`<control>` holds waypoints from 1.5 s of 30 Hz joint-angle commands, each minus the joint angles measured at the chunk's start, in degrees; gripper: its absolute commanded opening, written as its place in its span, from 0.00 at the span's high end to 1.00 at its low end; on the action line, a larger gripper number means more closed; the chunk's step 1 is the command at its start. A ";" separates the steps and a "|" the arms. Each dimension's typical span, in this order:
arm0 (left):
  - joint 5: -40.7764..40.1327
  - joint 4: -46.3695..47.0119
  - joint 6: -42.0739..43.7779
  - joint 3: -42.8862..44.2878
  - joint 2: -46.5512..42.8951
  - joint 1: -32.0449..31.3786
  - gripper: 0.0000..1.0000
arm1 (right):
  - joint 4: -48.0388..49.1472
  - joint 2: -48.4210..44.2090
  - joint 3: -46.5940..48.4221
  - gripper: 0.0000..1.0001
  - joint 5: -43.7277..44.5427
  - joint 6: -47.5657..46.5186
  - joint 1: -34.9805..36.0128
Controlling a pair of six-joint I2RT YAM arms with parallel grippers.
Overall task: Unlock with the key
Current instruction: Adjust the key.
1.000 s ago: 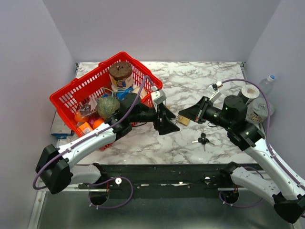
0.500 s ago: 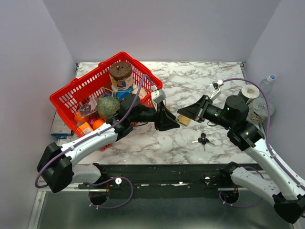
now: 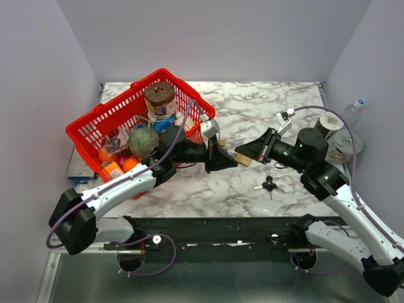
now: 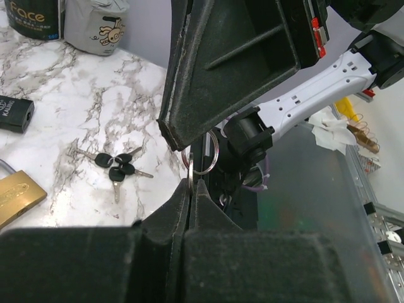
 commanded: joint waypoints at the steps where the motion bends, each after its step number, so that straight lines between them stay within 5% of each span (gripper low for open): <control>1: 1.36 -1.27 3.41 0.64 -0.27 0.13 1.00 | -0.69 -1.80 -0.12 0.99 0.28 -3.76 0.21; 4: 4.86 -5.75 6.57 3.00 0.34 -0.05 1.00 | -6.30 -2.85 2.68 0.94 3.00 -12.10 0.21; 8: 8.21 -15.32 11.05 6.44 2.01 -0.22 1.00 | -14.05 -2.60 7.33 0.63 1.17 -22.12 0.21; 16: 16.83 -19.38 11.24 9.96 6.76 -0.23 1.00 | -17.24 -0.75 6.92 0.53 -7.97 -29.61 0.82; 34: 18.85 -19.39 10.89 10.40 7.11 -0.40 1.00 | -15.83 2.15 3.49 0.74 -10.35 -31.55 3.46; 41: 17.71 -19.21 10.89 10.22 6.59 -0.40 1.00 | -14.34 1.80 2.08 0.99 -11.58 -31.02 3.90; 44: 16.83 -18.95 10.28 10.22 6.50 -0.40 1.00 | -13.45 1.71 1.82 0.99 -11.32 -31.10 3.98; 45: 16.22 -19.12 10.02 10.31 6.58 -0.40 0.73 | -13.37 1.37 1.73 0.99 -10.71 -31.19 3.90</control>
